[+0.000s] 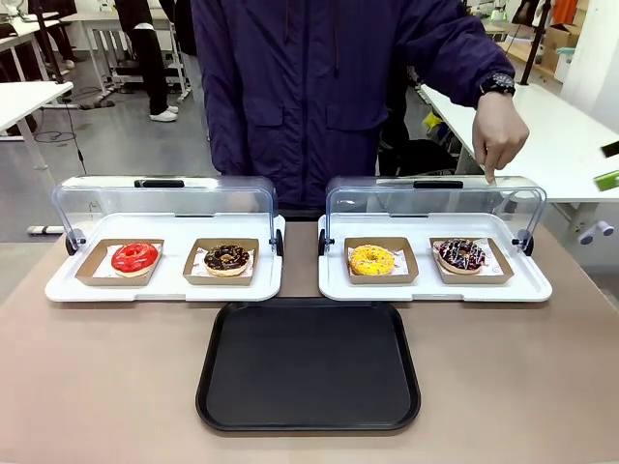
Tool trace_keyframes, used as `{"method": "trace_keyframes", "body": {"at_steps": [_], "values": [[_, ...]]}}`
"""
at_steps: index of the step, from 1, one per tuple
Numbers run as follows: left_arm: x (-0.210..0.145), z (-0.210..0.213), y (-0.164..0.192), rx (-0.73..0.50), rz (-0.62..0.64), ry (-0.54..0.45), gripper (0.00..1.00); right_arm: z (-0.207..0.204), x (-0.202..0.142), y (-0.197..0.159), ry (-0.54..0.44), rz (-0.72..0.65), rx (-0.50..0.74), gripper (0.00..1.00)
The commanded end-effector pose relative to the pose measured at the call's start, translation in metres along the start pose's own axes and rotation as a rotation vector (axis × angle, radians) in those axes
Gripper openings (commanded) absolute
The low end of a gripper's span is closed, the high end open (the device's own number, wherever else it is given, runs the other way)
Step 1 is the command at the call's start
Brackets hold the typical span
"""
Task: Move the fourth donut from the left to the tray.
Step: Pick up the Paper togo box containing the Donut indicated by the person and place it on the Handle tray.
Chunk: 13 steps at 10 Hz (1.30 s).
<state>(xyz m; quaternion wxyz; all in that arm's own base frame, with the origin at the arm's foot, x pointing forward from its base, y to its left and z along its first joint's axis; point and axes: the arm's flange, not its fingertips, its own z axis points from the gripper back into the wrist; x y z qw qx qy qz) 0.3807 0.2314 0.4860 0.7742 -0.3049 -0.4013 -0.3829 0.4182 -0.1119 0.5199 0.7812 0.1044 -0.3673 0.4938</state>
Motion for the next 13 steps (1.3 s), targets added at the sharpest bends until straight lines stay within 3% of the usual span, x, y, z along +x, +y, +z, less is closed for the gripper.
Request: {"method": "trace_keyframes", "body": {"at_steps": [1,3,6,9,13], "values": [[0.001,0.002,-0.001,-0.004,-0.007,-0.010,1.00,-0.035,0.013,0.027,0.176,0.106,0.008,1.00],[0.001,0.002,-0.001,-0.004,-0.007,-0.010,1.00,-0.080,0.024,0.046,0.317,0.249,0.047,1.00],[0.001,0.002,-0.001,-0.004,-0.007,-0.010,1.00,-0.139,0.013,0.057,0.462,0.403,0.117,1.00],[0.001,0.002,-0.001,-0.004,-0.007,-0.010,1.00,-0.172,0.003,0.062,0.457,0.460,0.140,1.00],[0.001,0.002,-0.001,-0.004,-0.007,-0.010,1.00,-0.161,0.006,0.068,0.472,0.449,0.169,1.00]]}}
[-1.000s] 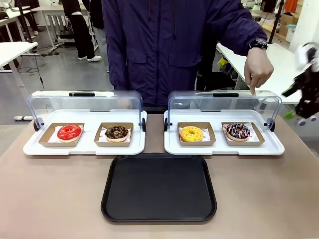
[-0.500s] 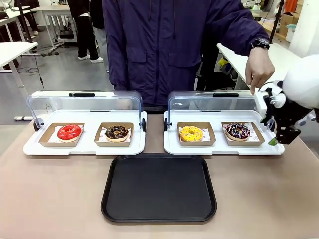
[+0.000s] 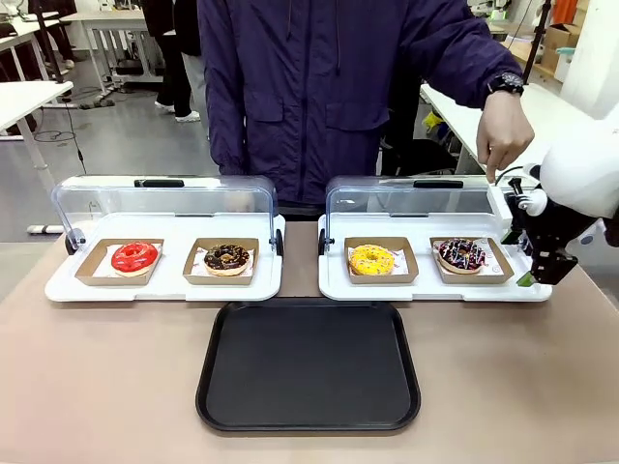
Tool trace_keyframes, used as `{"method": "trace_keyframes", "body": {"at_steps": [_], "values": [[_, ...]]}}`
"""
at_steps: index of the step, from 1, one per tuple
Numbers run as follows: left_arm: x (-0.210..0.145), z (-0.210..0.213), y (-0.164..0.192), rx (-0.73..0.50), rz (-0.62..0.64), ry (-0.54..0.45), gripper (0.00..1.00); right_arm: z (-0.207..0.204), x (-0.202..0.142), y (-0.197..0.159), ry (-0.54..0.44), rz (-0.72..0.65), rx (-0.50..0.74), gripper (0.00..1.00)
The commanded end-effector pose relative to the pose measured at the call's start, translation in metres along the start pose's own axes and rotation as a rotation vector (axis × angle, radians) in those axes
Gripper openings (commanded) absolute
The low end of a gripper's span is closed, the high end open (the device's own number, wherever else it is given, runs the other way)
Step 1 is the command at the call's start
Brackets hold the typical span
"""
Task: Move the fourth donut from the left to the tray.
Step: Pick up the Paper togo box containing the Donut indicated by the person and place it on the Handle tray.
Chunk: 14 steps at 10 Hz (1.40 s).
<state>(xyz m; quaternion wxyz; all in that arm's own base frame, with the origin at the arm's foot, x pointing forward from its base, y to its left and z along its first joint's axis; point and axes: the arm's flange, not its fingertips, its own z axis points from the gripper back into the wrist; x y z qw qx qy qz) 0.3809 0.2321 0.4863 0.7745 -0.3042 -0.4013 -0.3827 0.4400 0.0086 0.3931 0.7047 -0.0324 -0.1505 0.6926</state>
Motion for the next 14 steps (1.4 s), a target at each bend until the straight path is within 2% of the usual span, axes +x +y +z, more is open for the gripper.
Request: {"method": "trace_keyframes", "body": {"at_steps": [1,10,14], "values": [[0.001,0.001,-0.001,-0.005,-0.008,-0.011,1.00,0.004,0.002,0.001,0.003,0.000,0.004,1.00],[0.001,0.001,-0.001,-0.005,-0.008,-0.011,1.00,-0.053,-0.018,-0.017,-0.001,0.017,-0.182,1.00],[0.001,0.001,-0.001,-0.005,-0.008,-0.011,1.00,-0.075,-0.025,-0.038,0.018,0.028,-0.165,1.00]]}}
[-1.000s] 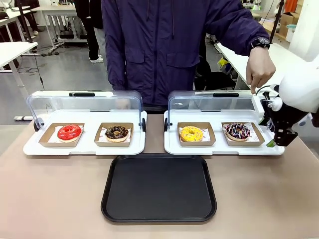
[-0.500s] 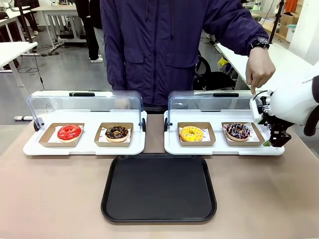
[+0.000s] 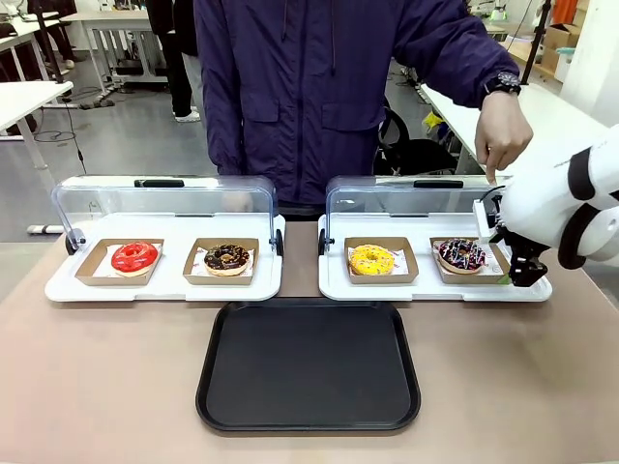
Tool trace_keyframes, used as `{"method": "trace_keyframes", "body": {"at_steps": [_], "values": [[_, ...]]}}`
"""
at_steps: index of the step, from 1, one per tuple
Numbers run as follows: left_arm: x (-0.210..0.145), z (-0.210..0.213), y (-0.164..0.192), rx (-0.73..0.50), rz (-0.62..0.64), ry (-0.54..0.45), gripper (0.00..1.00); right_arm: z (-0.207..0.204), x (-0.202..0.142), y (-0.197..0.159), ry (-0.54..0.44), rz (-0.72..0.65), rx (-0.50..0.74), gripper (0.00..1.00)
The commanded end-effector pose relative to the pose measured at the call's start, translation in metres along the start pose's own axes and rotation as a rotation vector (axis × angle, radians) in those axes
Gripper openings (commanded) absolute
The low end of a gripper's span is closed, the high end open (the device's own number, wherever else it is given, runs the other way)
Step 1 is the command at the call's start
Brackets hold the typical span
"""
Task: Move the fourth donut from the left to the tray.
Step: Pick up the Paper togo box containing the Donut indicated by the person and place it on the Handle tray.
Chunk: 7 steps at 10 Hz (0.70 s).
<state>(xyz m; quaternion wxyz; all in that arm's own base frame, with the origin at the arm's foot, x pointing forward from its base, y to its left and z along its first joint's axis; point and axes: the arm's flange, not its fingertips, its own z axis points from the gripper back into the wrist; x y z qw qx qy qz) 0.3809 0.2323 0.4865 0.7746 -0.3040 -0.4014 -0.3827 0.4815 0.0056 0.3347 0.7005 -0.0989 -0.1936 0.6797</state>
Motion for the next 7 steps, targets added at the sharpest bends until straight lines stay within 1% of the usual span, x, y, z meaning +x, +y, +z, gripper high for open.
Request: {"method": "trace_keyframes", "body": {"at_steps": [1,7], "values": [[0.001,0.001,-0.002,-0.006,-0.007,-0.011,1.00,-0.015,-0.013,-0.014,-0.014,0.025,0.000,1.00],[0.001,0.001,-0.002,-0.006,-0.007,-0.011,1.00,-0.039,-0.026,-0.027,-0.004,0.021,0.089,1.00]]}}
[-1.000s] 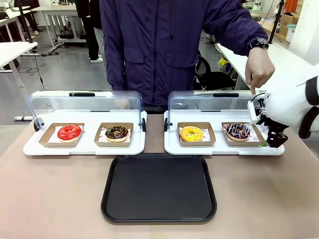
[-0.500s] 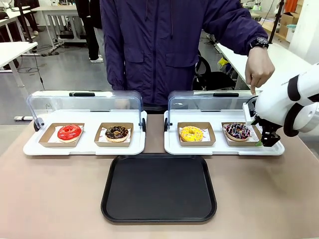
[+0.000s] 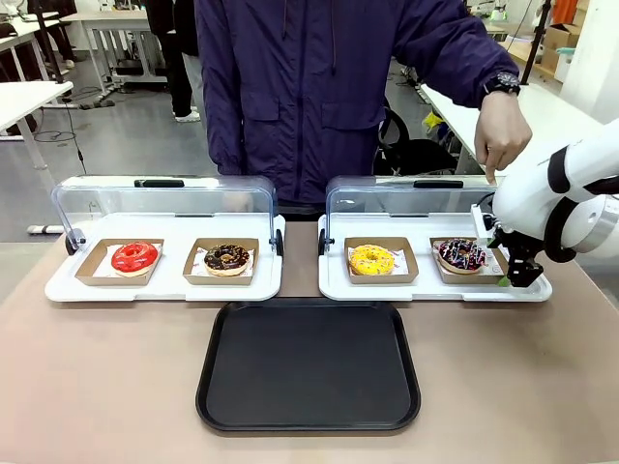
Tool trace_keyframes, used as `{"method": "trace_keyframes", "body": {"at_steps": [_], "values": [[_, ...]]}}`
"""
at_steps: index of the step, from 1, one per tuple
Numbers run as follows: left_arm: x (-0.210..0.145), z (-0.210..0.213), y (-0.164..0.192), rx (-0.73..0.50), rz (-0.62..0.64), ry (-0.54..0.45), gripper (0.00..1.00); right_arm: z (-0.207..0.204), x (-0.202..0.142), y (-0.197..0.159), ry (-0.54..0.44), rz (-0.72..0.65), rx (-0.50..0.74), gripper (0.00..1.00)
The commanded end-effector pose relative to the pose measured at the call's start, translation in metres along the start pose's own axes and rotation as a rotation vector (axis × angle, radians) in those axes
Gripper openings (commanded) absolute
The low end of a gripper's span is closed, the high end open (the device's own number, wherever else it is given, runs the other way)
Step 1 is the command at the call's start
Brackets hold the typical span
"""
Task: Move the fourth donut from the left to the tray.
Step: Pick up the Paper togo box containing the Donut indicated by the person and place it on the Handle tray.
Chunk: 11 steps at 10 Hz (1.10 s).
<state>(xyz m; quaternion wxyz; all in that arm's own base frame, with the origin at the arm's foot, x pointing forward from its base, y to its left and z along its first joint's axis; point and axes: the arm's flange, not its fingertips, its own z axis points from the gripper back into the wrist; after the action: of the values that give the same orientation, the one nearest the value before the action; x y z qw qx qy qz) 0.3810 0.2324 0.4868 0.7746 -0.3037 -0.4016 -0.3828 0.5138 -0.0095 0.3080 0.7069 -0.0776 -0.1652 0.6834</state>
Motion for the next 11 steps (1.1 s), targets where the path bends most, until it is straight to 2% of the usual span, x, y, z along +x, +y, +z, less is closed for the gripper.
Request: {"method": "trace_keyframes", "body": {"at_steps": [1,4,5,6,7,8,9,11], "values": [[0.0005,0.0006,-0.0017,-0.006,-0.007,-0.011,1.00,-0.0046,-0.0100,-0.0121,-0.014,0.025,0.022,1.00],[0.0005,0.0006,-0.0017,-0.006,-0.007,-0.011,1.00,-0.0102,-0.0116,-0.0153,-0.014,0.017,0.045,1.00],[0.0005,0.0006,-0.0017,-0.006,-0.007,-0.011,1.00,-0.0102,-0.0125,-0.0158,-0.024,0.013,0.065,0.42],[0.0005,0.0006,-0.0017,-0.006,-0.007,-0.011,1.00,-0.0097,-0.0124,-0.0158,-0.030,0.017,0.074,0.42],[0.0005,0.0006,-0.0017,-0.006,-0.007,-0.011,1.00,-0.0093,-0.0118,-0.0147,-0.029,0.021,0.083,0.00],[0.0005,0.0006,-0.0017,-0.006,-0.007,-0.011,1.00,-0.0092,-0.0110,-0.0141,-0.030,0.027,0.093,0.37],[0.0005,0.0006,-0.0017,-0.006,-0.007,-0.011,1.00,-0.0084,-0.0105,-0.0136,-0.026,0.032,0.101,0.00],[0.0005,0.0006,-0.0017,-0.006,-0.007,-0.011,1.00,-0.0075,-0.0102,-0.0130,-0.023,0.038,0.113,0.00]]}}
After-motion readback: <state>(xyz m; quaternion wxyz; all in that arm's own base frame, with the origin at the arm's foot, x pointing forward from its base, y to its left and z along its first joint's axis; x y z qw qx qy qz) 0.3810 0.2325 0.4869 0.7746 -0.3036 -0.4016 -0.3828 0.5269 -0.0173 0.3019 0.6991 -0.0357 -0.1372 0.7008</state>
